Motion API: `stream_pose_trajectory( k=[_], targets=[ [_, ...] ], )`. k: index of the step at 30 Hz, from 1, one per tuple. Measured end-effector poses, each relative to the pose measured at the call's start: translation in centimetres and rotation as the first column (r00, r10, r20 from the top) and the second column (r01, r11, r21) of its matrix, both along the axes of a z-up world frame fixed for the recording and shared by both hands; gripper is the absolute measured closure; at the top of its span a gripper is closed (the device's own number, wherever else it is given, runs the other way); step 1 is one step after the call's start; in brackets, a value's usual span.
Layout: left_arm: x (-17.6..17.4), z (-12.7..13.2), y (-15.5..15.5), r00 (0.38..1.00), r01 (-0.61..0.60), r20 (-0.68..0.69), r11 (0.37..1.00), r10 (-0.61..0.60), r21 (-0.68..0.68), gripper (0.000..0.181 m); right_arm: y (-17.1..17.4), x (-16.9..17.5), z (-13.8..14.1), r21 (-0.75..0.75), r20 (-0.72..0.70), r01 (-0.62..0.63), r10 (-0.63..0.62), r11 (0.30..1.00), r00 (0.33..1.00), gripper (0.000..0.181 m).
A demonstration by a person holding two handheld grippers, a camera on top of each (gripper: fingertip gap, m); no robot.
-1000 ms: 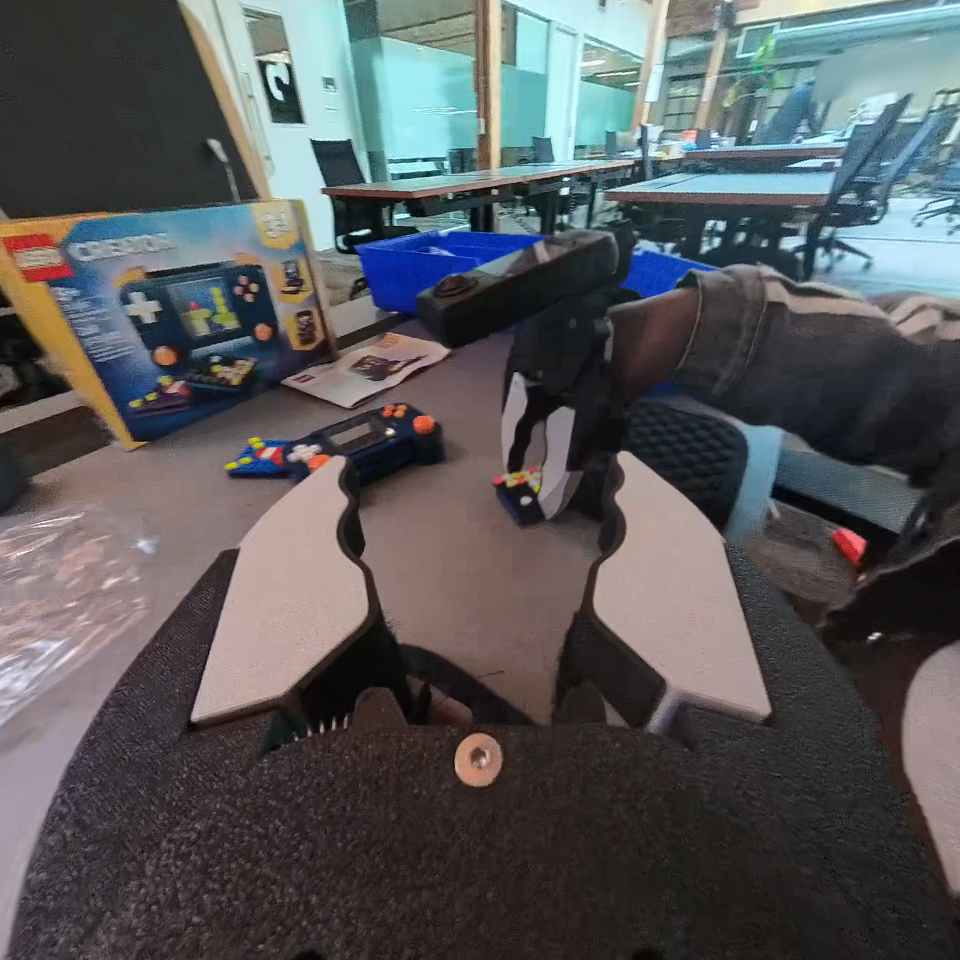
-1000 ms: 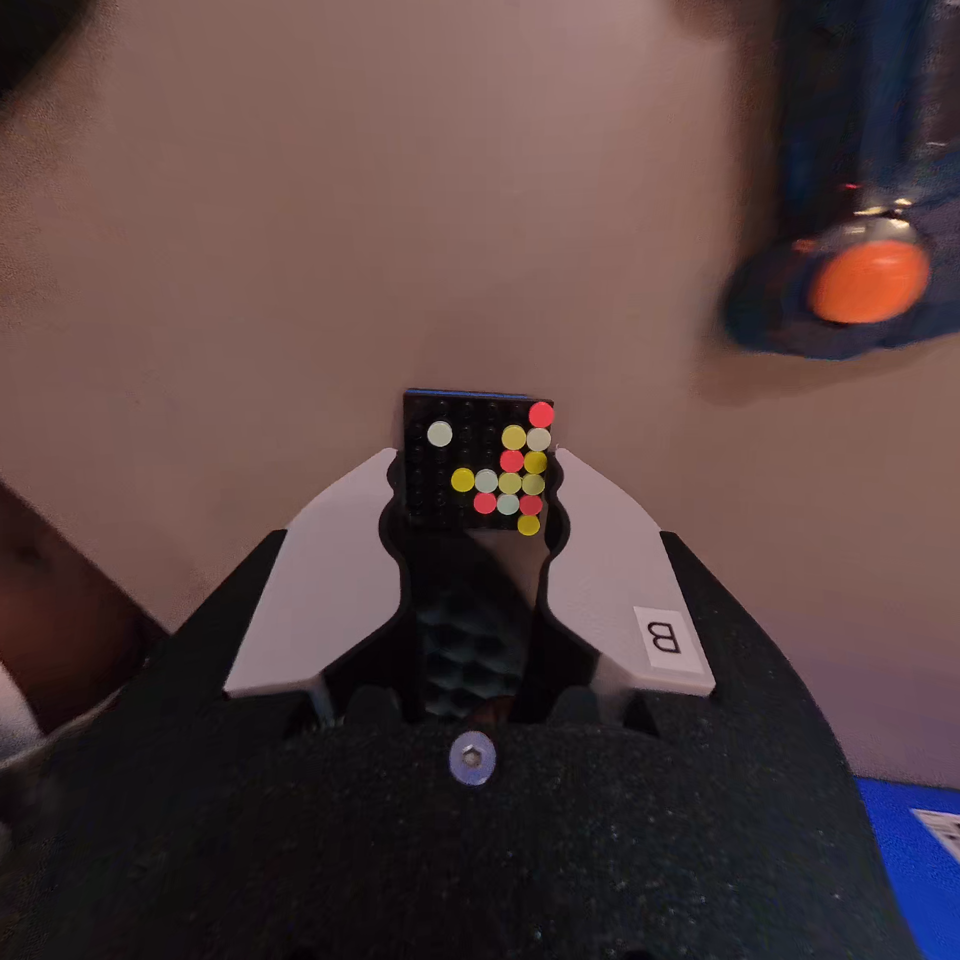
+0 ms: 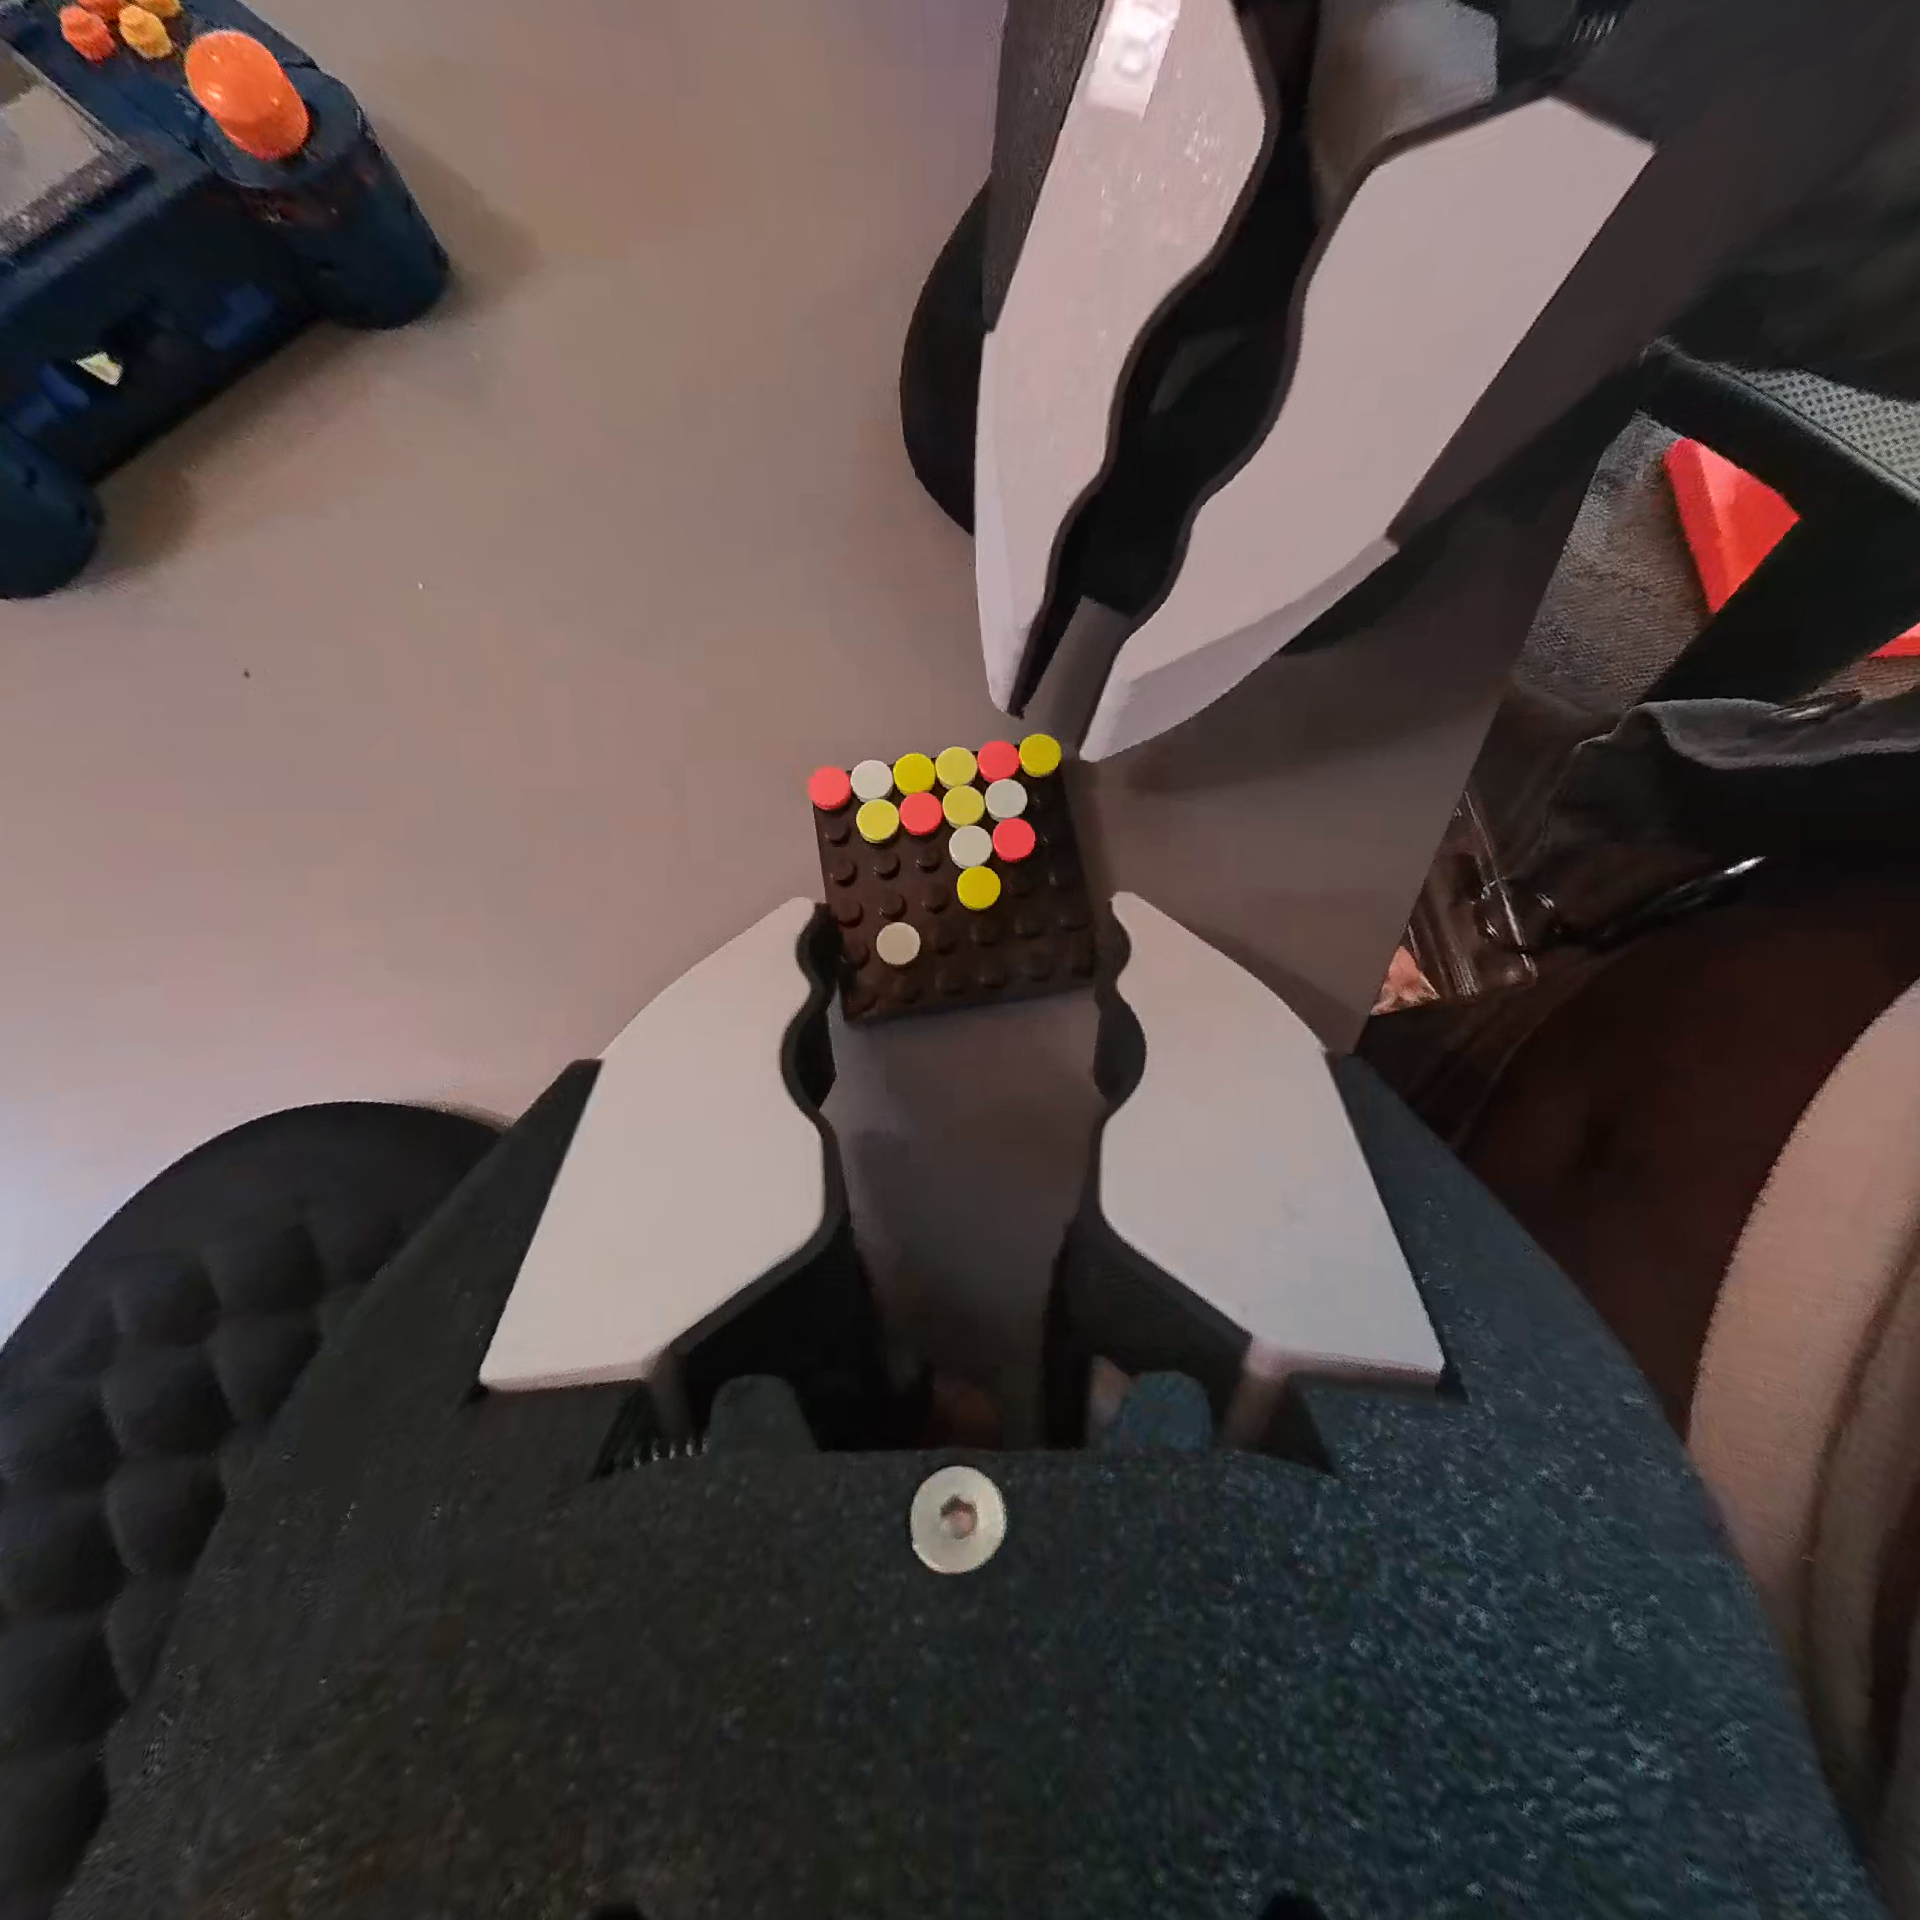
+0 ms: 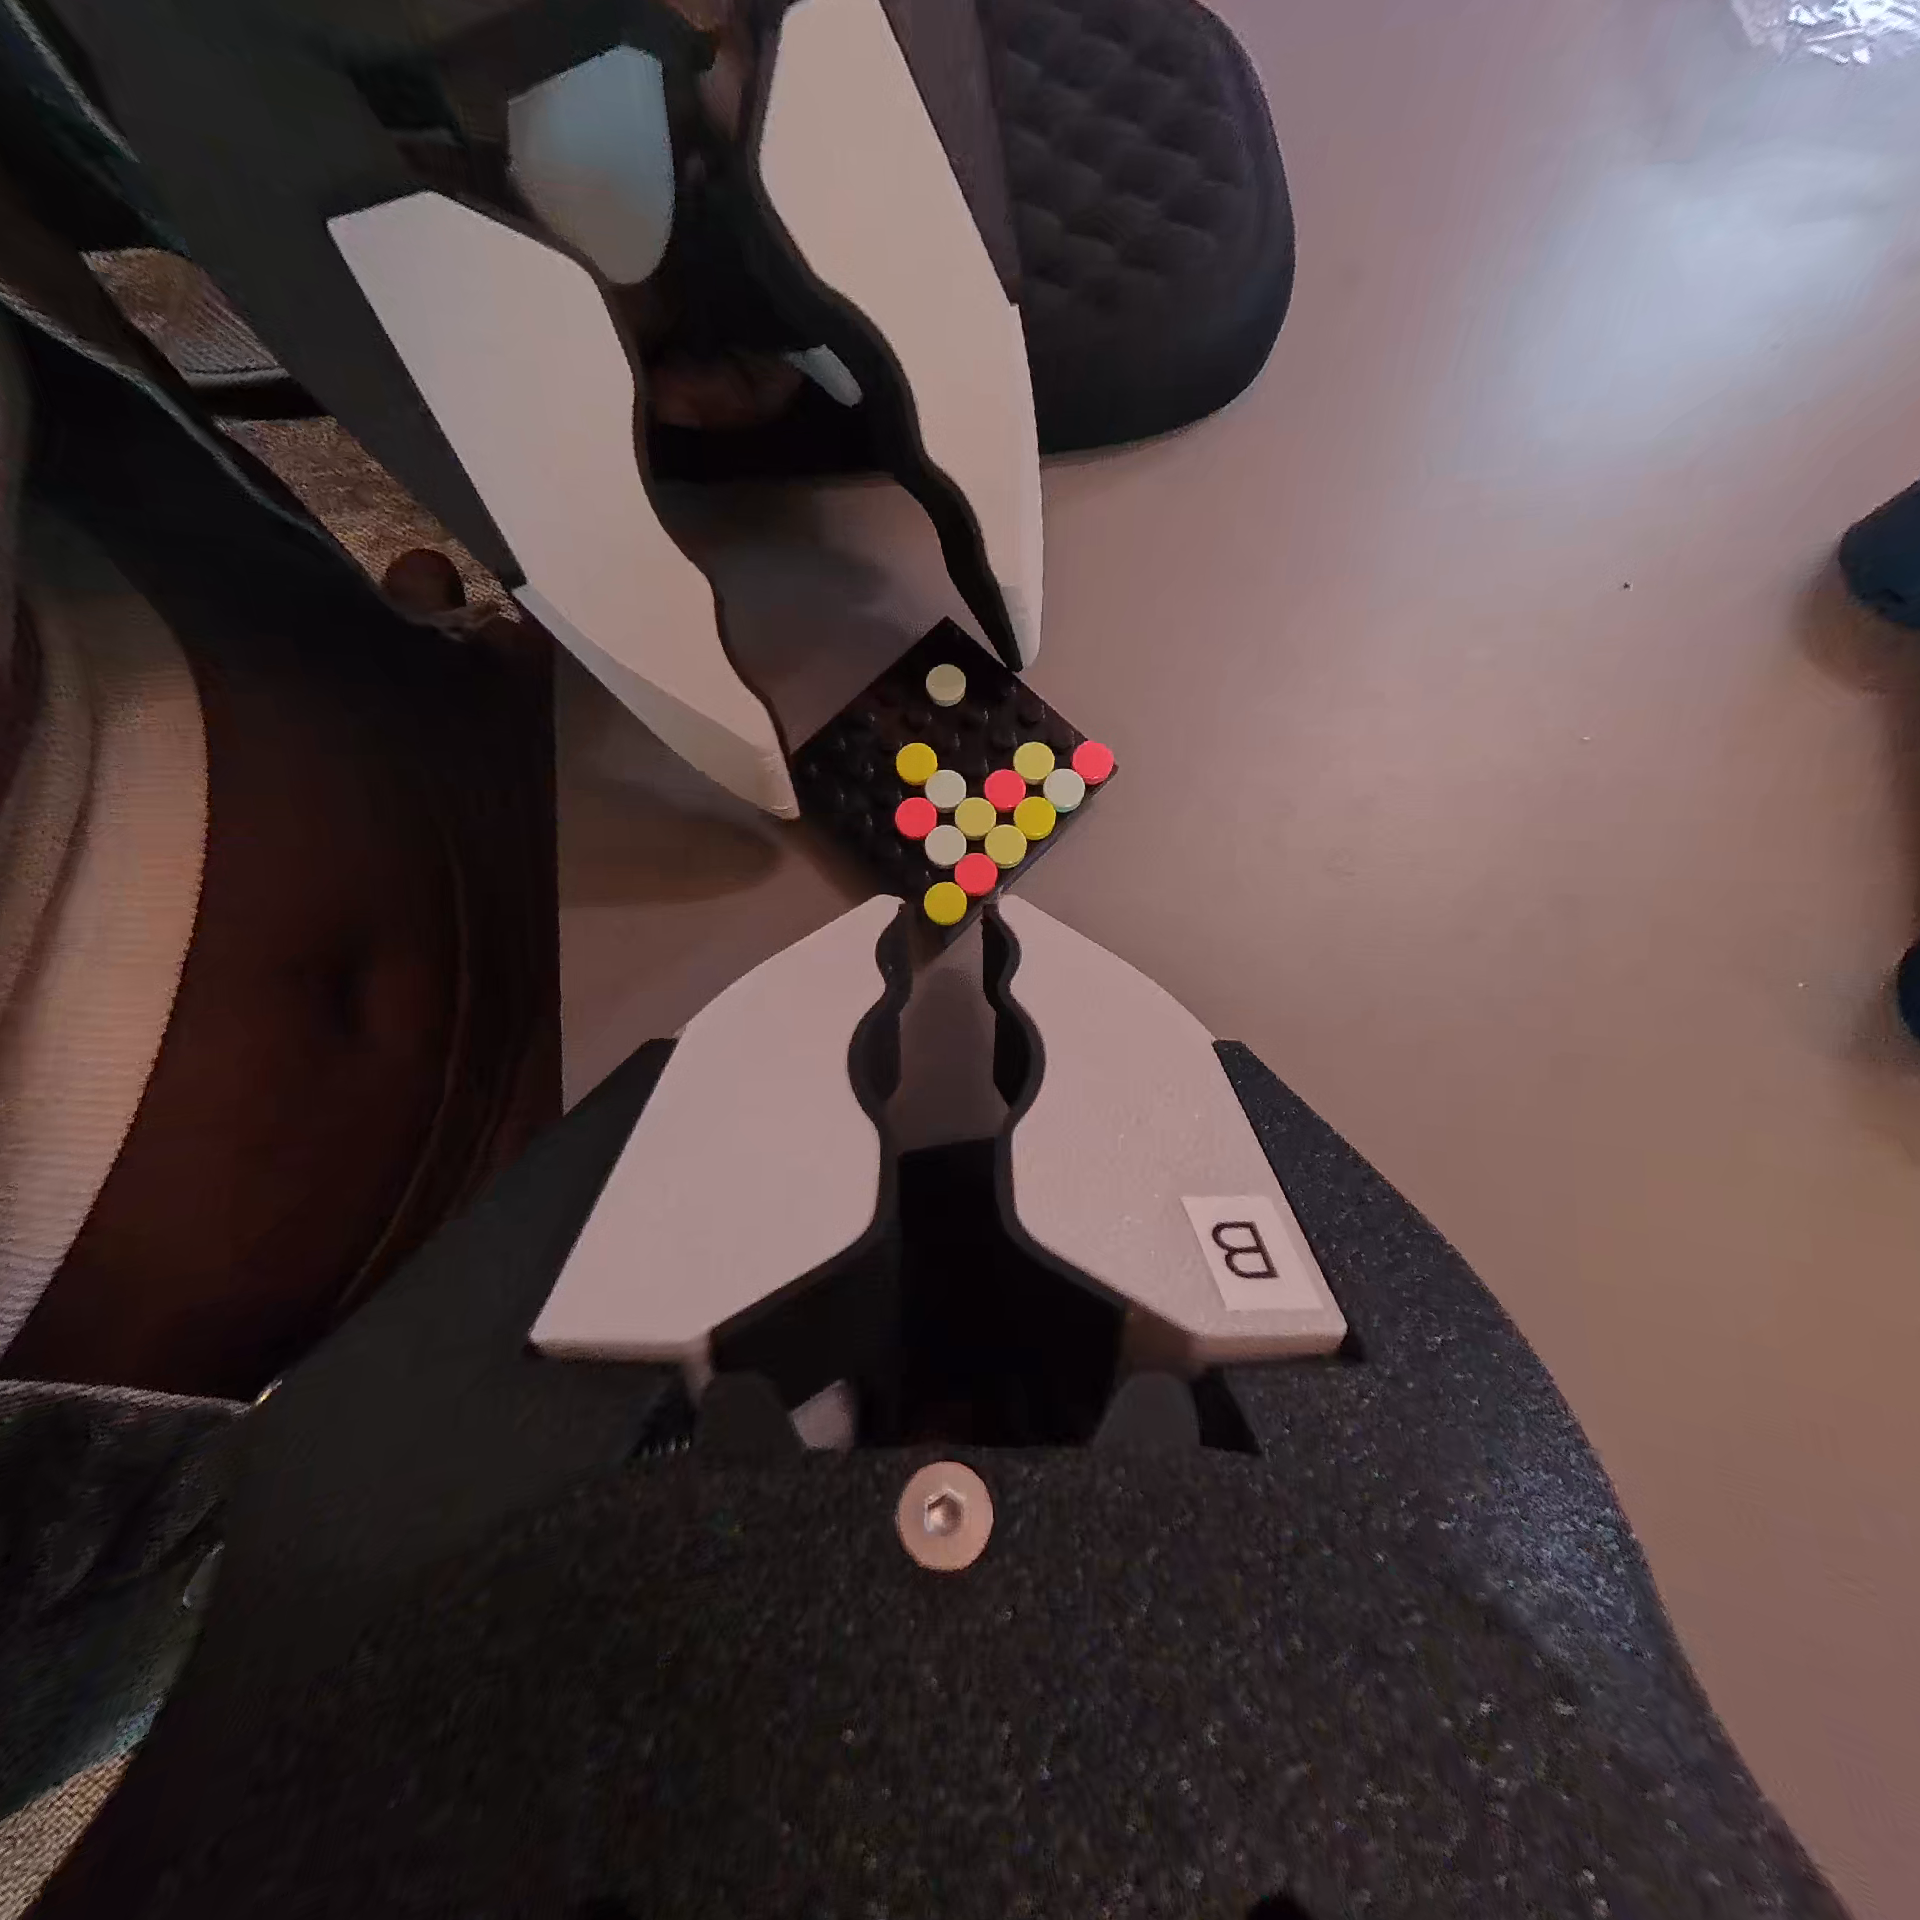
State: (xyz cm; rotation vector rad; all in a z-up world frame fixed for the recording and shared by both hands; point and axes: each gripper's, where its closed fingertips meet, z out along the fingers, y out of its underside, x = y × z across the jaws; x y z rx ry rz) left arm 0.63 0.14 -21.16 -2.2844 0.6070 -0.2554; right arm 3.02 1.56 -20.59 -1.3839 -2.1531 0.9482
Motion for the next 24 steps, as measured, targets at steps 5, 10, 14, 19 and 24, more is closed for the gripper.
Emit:
stream_pose_trajectory(
  k=[5,10,14,19,24],
  targets=[
    [-0.11,-0.10,0.12,0.999,-0.013,0.032,1.000,0.013,-0.026,0.136,-0.22,-0.15,-0.43,0.034,0.026,-0.009,0.008,0.999,1.000,0.169],
    [-0.13,-0.16,0.13,1.000,-0.014,0.018,1.000,0.014,-0.024,0.136,0.02,-0.33,-0.59,0.090,0.024,0.019,-0.021,0.996,0.999,0.174],
    [-0.18,-0.18,0.12,1.000,-0.011,0.023,0.999,0.011,-0.032,0.136,0.10,-0.31,-0.50,0.251,-0.030,-0.002,0.010,0.968,0.999,0.175],
    [-0.12,-0.18,0.08,1.000,-0.007,0.019,0.999,0.007,-0.035,0.136,0.30,-0.34,-0.34,0.422,-0.144,0.050,0.013,0.905,0.990,0.176],
    [-0.15,-0.17,0.10,1.000,-0.007,0.022,0.999,0.008,-0.035,0.136,0.16,-0.47,-0.55,0.147,-0.009,0.146,-0.147,0.978,0.989,0.172]
  ],
)
